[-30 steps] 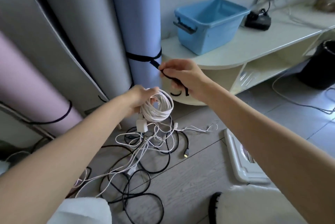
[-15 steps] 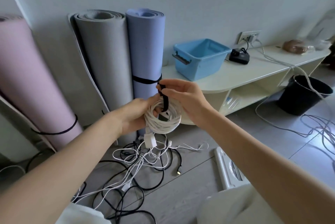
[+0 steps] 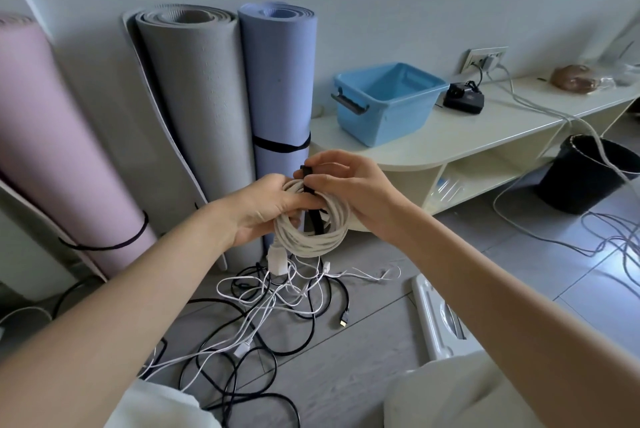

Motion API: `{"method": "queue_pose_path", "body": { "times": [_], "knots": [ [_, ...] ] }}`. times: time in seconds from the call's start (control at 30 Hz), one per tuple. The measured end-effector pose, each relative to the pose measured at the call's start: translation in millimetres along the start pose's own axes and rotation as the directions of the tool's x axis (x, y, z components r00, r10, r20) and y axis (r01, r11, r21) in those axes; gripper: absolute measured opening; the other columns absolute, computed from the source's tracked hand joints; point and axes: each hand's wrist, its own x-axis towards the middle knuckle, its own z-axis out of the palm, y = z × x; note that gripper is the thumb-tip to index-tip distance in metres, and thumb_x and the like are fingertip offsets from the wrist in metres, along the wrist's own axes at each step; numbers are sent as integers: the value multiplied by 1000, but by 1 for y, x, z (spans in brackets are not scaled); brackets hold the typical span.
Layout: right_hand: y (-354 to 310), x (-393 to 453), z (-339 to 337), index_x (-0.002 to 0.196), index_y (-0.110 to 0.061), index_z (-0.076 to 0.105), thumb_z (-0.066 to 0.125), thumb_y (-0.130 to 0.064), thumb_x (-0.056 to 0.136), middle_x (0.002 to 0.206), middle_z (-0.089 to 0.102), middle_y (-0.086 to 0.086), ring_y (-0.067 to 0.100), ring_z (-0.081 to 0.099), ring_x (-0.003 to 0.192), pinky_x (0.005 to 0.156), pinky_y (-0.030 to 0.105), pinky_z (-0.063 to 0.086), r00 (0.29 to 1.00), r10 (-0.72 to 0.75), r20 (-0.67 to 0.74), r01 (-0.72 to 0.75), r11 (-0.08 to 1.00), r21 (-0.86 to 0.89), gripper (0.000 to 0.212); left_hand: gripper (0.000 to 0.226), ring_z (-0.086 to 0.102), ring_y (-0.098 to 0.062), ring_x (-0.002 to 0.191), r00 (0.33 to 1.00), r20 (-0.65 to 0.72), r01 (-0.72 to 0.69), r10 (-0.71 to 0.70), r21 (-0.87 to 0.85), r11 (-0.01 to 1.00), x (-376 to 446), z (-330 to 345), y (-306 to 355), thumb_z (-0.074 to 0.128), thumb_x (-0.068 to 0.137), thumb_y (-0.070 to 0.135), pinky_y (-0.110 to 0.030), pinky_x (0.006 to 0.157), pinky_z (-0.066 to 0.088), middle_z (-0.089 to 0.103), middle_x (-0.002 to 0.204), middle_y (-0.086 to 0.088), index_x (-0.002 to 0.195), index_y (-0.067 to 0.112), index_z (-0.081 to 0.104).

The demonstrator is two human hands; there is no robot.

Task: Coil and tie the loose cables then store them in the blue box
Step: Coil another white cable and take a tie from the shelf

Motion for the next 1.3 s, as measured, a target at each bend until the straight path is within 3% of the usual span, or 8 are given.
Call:
{"method": "queue_pose_path", "body": {
  "times": [0.2,0.37,0.47,0.6,0.77,0.93,1.1,1.3],
  "knots": [
    [0,-3,-5,97,-16,58,64,-4,84,91,65,3,8,61,72,67,17,50,981,196,8,-190,959,-212,19,7,46,-17,56,1000,-2,-22,26,469,883,-2,-1,-3,68,82,9,-28,56,36,54,66,-12,79,9,62],
    [2,-4,-3,104,-10,61,69,-22,83,106,67,14,17,61,85,84,34,50,968,248,-24,-237,884,-403,26,9,52,-6,43,999,7,-42,44,475,879,-2,-1,-3,66,83,6,-23,52,43,58,60,-6,77,11,61],
    [1,-3,-2,103,-6,63,71,-23,81,110,65,22,21,62,85,88,40,51,969,235,-69,-243,881,-406,29,12,58,-10,56,994,42,-109,101,462,880,1,-2,-4,67,83,5,-23,59,51,63,68,-5,78,14,62],
    [3,0,-3,96,-13,65,74,-38,75,88,66,9,17,60,75,69,34,53,969,224,-102,-240,765,-597,34,17,58,-15,71,992,68,-125,105,602,789,6,-4,-11,74,78,12,-38,80,51,63,72,3,77,21,59],
    [3,1,1,86,-10,68,74,-43,71,93,70,20,23,59,75,81,50,51,974,173,-147,-226,800,-555,37,29,54,-11,64,968,-49,-129,248,750,649,5,4,-6,72,78,18,-20,58,41,60,67,6,65,29,49],
    [0,-2,0,82,-10,65,68,-24,83,67,66,4,17,58,62,68,31,49,964,254,-76,-265,906,-331,15,26,55,-23,66,877,-156,-126,454,838,531,4,6,-9,67,76,14,-30,58,40,60,66,1,67,26,46],
    [5,-3,-3,96,6,67,65,-15,85,89,66,29,31,58,79,79,43,44,970,222,-101,-240,941,-239,24,25,58,2,47,936,-173,-152,307,588,795,6,1,-8,75,72,5,-11,49,40,62,50,10,67,23,59],
    [5,-3,-11,92,-5,66,64,-17,86,80,62,10,21,56,72,73,33,39,953,266,-142,-286,948,-140,14,8,65,-9,72,994,-71,-70,78,100,993,7,-2,-8,69,80,7,-23,74,48,72,82,-6,87,11,69]
  ]
}}
